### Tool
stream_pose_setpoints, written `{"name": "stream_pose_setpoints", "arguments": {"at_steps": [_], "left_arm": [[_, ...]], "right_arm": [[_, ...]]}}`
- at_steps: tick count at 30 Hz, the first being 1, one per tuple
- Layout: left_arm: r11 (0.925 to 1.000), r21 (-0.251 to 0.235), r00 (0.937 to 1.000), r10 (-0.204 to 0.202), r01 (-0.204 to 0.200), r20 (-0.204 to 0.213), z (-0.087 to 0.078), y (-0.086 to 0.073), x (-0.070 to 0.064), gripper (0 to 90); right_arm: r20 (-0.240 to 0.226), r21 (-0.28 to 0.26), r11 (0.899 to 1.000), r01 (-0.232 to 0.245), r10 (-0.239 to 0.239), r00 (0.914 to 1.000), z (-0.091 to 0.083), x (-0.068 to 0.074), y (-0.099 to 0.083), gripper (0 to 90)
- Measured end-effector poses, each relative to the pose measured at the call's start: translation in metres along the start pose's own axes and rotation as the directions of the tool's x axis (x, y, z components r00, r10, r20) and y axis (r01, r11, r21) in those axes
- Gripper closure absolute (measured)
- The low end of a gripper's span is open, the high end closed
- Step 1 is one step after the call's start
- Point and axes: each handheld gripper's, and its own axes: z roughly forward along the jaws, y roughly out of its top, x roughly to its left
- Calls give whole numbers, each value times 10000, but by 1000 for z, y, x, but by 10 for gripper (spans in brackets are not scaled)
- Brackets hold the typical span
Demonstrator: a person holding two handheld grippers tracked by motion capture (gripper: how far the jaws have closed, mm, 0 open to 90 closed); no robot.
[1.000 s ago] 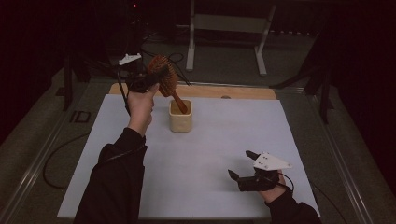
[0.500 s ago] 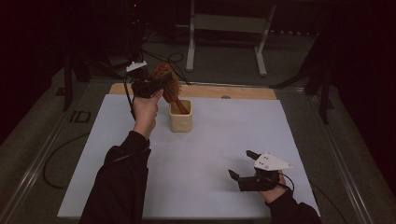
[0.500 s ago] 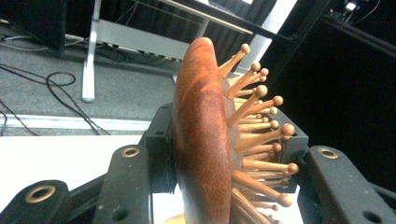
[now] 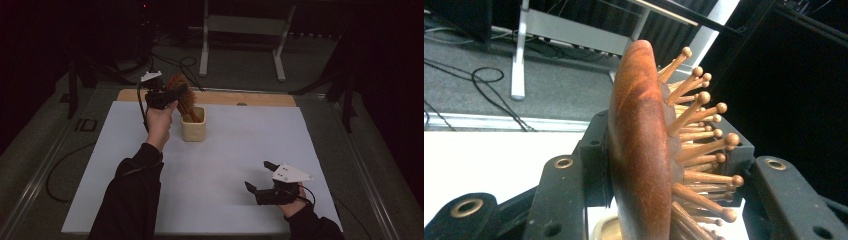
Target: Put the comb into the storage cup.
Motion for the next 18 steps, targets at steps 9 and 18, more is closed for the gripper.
{"name": "stream_pose_setpoints", "arguments": {"at_steps": [9, 18], "left_arm": [[9999, 113, 9999, -107, 108, -65, 6, -10, 6, 541], [9997, 192, 9999, -114, 115, -29, 5, -12, 7, 518]], "right_arm": [[43, -28, 10000, 35, -35, 10000, 0, 0, 0, 79], [27, 7, 10000, 60, -60, 10000, 0, 1, 0, 79]]}}
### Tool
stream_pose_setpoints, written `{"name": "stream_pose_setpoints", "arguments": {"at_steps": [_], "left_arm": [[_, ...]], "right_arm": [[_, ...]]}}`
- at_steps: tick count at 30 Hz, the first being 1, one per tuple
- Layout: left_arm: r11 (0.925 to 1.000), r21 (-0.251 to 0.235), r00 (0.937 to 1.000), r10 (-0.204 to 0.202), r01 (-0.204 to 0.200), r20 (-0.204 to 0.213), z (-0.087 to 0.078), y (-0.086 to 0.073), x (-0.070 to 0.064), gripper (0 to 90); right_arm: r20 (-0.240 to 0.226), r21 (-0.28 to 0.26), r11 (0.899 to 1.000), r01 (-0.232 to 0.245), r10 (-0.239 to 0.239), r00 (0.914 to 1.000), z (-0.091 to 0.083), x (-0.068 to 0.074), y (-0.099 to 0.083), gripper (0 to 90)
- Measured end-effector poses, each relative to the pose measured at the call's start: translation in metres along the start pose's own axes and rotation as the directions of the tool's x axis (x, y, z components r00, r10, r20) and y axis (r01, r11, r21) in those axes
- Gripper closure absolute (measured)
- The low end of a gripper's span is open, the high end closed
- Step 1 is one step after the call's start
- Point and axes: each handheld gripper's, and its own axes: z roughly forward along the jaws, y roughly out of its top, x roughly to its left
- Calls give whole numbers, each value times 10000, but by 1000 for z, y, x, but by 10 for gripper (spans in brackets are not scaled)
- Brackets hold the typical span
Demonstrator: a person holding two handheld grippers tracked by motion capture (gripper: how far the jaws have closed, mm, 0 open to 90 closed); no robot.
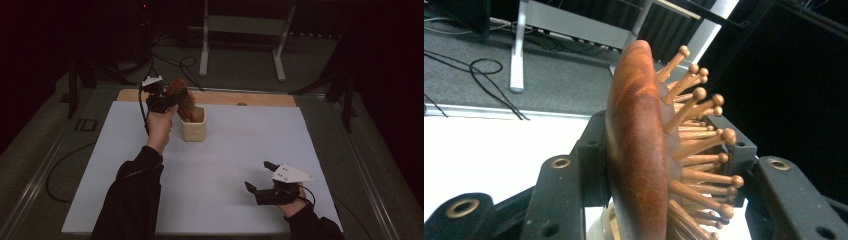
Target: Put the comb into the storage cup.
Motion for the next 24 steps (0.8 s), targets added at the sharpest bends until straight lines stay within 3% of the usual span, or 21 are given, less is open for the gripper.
{"name": "stream_pose_setpoints", "arguments": {"at_steps": [3, 7, 12, 13, 15, 16, 18, 24], "left_arm": [[10000, 79, 10000, 30, -30, 47, 1, 0, 2, 494], [9990, 302, 9991, 342, -334, -258, 1, 2, -2, 434], [9982, 342, 9978, 513, -499, -419, -1, 4, -3, 288], [9946, 579, 9963, 861, -860, 15, -4, 6, -1, 158], [9921, 626, 9940, 1096, -1092, -39, -5, 7, -2, 133], [9889, 669, 9910, 1337, -1329, -79, -7, 7, -2, 133], [9819, 847, 9854, 1676, -1697, 307, -10, 7, -1, 1], [9611, 1044, 9666, 2524, -2558, 443, -23, 7, 2, 0]], "right_arm": [[5, -26, 10000, 8, -8, 10000, 0, 1, 1, 80], [-10, -41, 10000, -32, 32, 10000, -1, 1, 1, 80], [3, -41, 10000, -71, 71, 10000, 0, 0, 0, 79], [32, -58, 10000, -46, 46, 10000, -1, 0, 0, 80], [45, -61, 10000, -52, 52, 10000, -1, -1, 0, 79], [45, -61, 10000, -52, 52, 10000, -1, -1, 0, 79], [26, -82, 9999, -86, 86, 10000, -2, -2, 1, 79], [96, -48, 10000, -36, 37, 9999, -1, -3, 0, 79]]}}
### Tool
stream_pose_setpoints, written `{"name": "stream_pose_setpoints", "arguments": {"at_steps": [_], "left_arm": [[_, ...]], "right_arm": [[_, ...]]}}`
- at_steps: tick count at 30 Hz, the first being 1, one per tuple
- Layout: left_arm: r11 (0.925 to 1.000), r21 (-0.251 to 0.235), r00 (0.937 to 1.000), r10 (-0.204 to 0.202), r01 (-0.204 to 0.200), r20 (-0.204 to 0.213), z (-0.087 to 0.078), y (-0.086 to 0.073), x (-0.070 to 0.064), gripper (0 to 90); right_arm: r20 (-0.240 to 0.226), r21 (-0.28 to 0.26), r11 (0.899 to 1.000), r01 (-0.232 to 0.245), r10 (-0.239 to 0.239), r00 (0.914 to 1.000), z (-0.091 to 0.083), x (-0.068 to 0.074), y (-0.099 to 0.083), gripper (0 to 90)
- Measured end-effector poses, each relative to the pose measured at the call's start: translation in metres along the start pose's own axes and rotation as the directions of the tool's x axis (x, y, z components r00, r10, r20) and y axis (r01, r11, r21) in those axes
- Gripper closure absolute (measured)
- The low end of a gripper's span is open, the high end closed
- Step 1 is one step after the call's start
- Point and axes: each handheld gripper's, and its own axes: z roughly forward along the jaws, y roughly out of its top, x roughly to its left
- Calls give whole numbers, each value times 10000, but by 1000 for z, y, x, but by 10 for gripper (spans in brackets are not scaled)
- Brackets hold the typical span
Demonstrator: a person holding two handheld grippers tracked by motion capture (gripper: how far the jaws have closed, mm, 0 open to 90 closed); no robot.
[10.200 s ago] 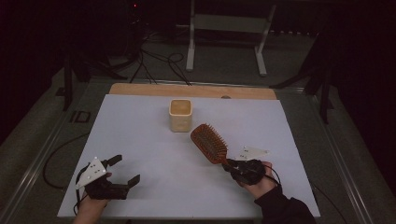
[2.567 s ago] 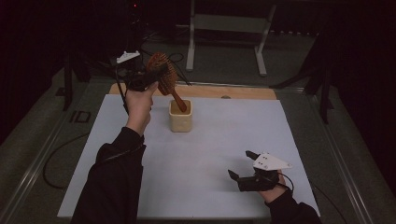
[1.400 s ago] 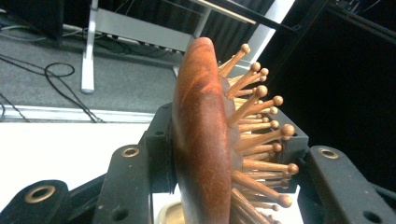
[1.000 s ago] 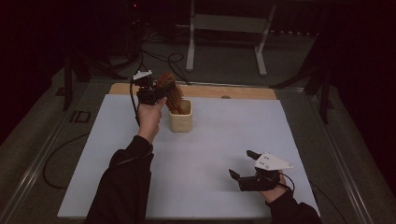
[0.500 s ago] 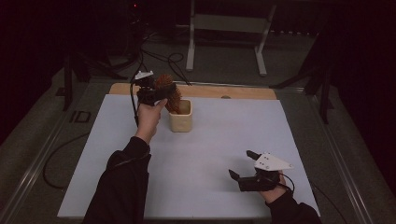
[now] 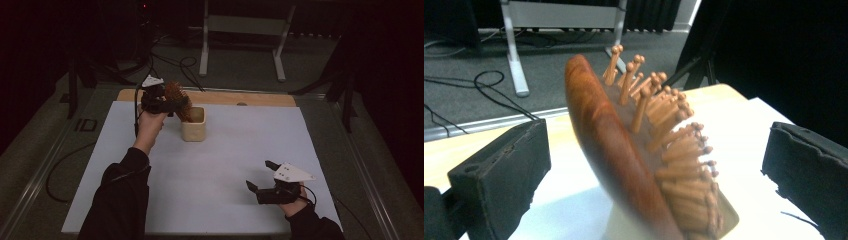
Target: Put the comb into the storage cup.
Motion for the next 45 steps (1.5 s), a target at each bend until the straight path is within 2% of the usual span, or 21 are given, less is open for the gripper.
{"name": "stream_pose_setpoints", "arguments": {"at_steps": [7, 8, 10, 13, 21, 24, 25, 35, 39, 45], "left_arm": [[9986, -1, 9986, 537, -537, -16, -16, -2, 3, 0], [9977, 63, 9977, 670, -670, 63, -21, -3, 3, 0], [9959, 87, 9959, 905, -906, 48, -27, -3, 2, 0], [9947, 50, 9947, 1022, -1022, 136, -35, -6, 3, 0], [9933, -83, 9927, 1159, -1157, 331, -53, -16, 10, 0], [9927, -54, 9922, 1204, -1203, 336, -55, -17, 10, 0], [9904, 24, 9894, 1380, -1383, 458, -60, -21, 9, 0], [9877, -73, 9842, 1562, -1562, 830, -83, -36, 9, 0], [9852, -112, 9812, 1714, -1711, 884, -94, -45, 8, 0], [9847, -231, 9796, 1741, -1726, 1000, -108, -62, 9, 0]], "right_arm": [[71, 227, 9997, -6, 4, 10000, 2, 0, -1, 78], [229, 271, 9996, -39, 33, 9997, 2, 0, -1, 78], [198, 198, 9997, -114, 110, 9997, 1, -1, 0, 78], [105, 220, 9996, -156, 154, 9998, 1, -2, -1, 78], [3, 255, 9995, -180, 180, 9998, 1, -3, -3, 78], [16, 321, 9994, -162, 161, 9999, 1, -4, -4, 78], [55, 306, 9995, -128, 127, 9999, 0, -4, -5, 77], [83, 269, 9994, -198, 196, 9998, -4, -8, -10, 78], [30, 357, 9992, -191, 190, 9998, -3, -8, -12, 78], [13, 324, 9993, -171, 170, 9999, -4, -7, -14, 78]]}}
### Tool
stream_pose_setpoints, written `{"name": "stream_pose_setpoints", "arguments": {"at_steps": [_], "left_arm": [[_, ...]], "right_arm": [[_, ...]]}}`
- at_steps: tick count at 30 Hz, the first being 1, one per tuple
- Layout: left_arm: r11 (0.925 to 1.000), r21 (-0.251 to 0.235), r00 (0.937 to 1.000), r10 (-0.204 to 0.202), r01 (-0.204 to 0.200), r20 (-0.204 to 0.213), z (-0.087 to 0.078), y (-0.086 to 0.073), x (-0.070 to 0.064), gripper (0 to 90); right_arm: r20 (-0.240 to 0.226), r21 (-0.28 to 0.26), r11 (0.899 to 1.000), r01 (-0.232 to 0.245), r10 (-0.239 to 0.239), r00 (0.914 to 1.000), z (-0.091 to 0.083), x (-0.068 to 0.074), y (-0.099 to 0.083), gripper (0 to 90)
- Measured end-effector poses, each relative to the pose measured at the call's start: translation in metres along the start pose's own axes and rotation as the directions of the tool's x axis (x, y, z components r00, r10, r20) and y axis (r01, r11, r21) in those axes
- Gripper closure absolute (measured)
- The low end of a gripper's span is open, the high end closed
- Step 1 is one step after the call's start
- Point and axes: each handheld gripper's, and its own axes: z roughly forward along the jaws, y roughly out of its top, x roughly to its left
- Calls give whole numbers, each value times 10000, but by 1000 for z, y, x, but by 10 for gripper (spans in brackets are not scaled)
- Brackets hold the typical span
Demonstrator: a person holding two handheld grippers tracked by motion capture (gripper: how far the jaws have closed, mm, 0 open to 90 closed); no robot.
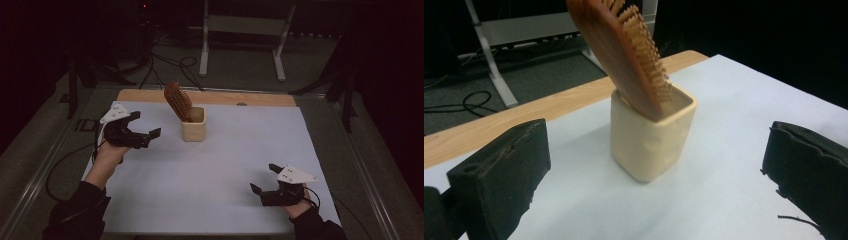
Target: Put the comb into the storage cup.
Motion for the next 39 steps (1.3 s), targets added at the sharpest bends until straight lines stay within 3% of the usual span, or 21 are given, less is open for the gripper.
{"name": "stream_pose_setpoints", "arguments": {"at_steps": [19, 33, 39], "left_arm": [[9997, 259, 9999, 49, -52, 109, -33, -71, -20, 0], [9986, 533, 9997, 56, -67, 223, -39, -116, -38, 0], [9986, 520, 9984, -34, 5, 557, -40, -133, -43, 0]], "right_arm": [[4, 2, 10000, 31, -31, 10000, 0, 2, -4, 78], [-16, 22, 9996, 274, -274, 9996, 3, 5, -5, 79], [-84, 52, 9997, 219, -219, 9997, 3, 5, -5, 79]]}}
